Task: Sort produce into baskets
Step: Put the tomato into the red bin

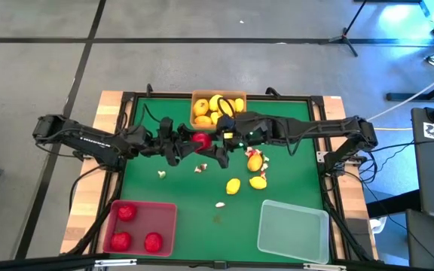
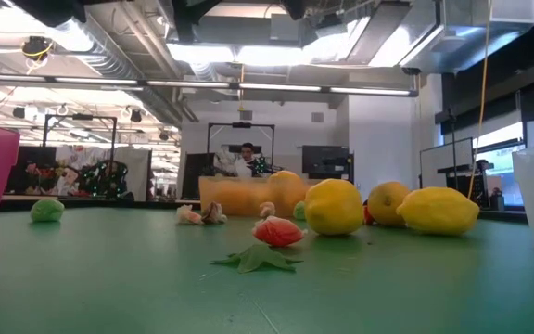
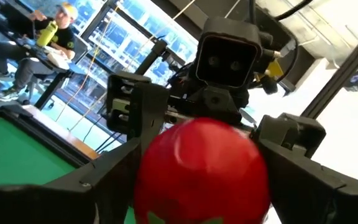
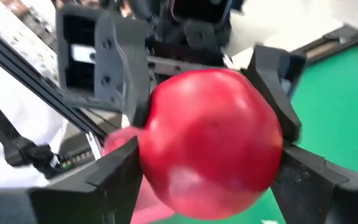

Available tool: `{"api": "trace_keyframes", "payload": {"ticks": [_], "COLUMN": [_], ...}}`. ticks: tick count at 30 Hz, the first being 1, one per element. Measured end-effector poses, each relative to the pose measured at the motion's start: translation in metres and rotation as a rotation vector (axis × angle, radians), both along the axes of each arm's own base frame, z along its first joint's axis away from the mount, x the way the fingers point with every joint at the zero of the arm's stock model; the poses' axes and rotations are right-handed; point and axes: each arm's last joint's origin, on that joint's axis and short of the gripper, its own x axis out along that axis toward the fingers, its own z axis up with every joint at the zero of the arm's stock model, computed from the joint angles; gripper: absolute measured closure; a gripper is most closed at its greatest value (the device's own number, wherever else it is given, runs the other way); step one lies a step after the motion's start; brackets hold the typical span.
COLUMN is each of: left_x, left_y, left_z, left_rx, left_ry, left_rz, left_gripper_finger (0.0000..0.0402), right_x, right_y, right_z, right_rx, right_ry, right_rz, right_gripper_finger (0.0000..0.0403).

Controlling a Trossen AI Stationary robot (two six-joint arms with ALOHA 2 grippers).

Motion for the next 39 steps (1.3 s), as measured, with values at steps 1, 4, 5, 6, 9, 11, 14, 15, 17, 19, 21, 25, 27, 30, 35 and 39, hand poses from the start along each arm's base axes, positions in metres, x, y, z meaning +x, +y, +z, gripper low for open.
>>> {"api": "trace_keyframes", "payload": {"ticks": [1, 4, 5, 6, 9, 11, 14, 15, 17, 19, 21, 25, 27, 30, 35, 39], "left_x": [0.000, -0.004, -0.005, -0.004, -0.002, -0.004, -0.006, -0.005, -0.005, -0.005, -0.003, -0.001, -0.001, -0.001, -0.001, -0.001], "left_y": [0.000, 0.001, 0.001, 0.001, 0.001, 0.001, 0.001, 0.001, 0.001, 0.001, 0.000, 0.000, 0.000, 0.000, 0.000, 0.000], "left_z": [0.000, 0.015, 0.018, 0.018, 0.017, 0.026, 0.027, 0.025, 0.024, 0.024, 0.018, 0.011, 0.011, 0.011, 0.011, 0.012], "left_rx": [-0.007, -0.023, -0.021, -0.014, 0.019, 0.031, 0.059, 0.062, 0.053, 0.043, 0.032, 0.003, 0.004, 0.019, 0.028, 0.049], "left_ry": [-0.001, -0.097, -0.106, -0.096, -0.062, -0.107, -0.104, -0.087, -0.081, -0.069, -0.010, 0.048, 0.053, 0.056, 0.057, 0.052], "left_rz": [0.005, 0.018, 0.016, 0.015, 0.021, 0.027, 0.034, 0.033, 0.028, 0.021, 0.013, 0.000, 0.000, 0.004, 0.010, 0.016], "left_gripper_finger": [0.0099, 0.0100, 0.0100, 0.0099, 0.0099, 0.0098, 0.0097, 0.0097, 0.0097, 0.0096, 0.0096, 0.0096, 0.0096, 0.0096, 0.0096, 0.0096], "right_x": [-0.001, -0.006, -0.003, -0.004, -0.005, -0.005, -0.004, -0.004, -0.003, -0.002, 0.000, 0.002, 0.002, 0.003, 0.004, 0.005], "right_y": [0.000, 0.000, 0.000, 0.000, 0.000, 0.000, 0.001, 0.001, 0.001, 0.001, 0.002, 0.002, 0.001, -0.001, -0.008, -0.012], "right_z": [-0.002, -0.018, -0.021, -0.022, -0.012, -0.011, -0.014, -0.013, -0.011, -0.009, -0.005, 0.001, 0.002, 0.004, 0.007, 0.008], "right_rx": [-0.004, -0.004, -0.003, -0.002, 0.000, -0.002, 0.005, 0.007, 0.009, 0.012, 0.019, 0.023, 0.023, 0.021, 0.023, 0.038], "right_ry": [0.025, 0.165, 0.167, 0.183, 0.125, 0.119, 0.126, 0.120, 0.101, 0.079, 0.030, -0.028, -0.048, -0.062, -0.096, -0.111], "right_rz": [0.002, 0.007, 0.006, 0.003, -0.001, 0.006, 0.022, 0.026, 0.031, 0.033, 0.049, 0.056, 0.053, 0.031, -0.011, -0.010], "right_gripper_finger": [0.0106, 0.0106, 0.0106, 0.0106, 0.0106, 0.0106, 0.0106, 0.0106, 0.0106, 0.0106, 0.0106, 0.0106, 0.0106, 0.0106, 0.0106, 0.0106]}}
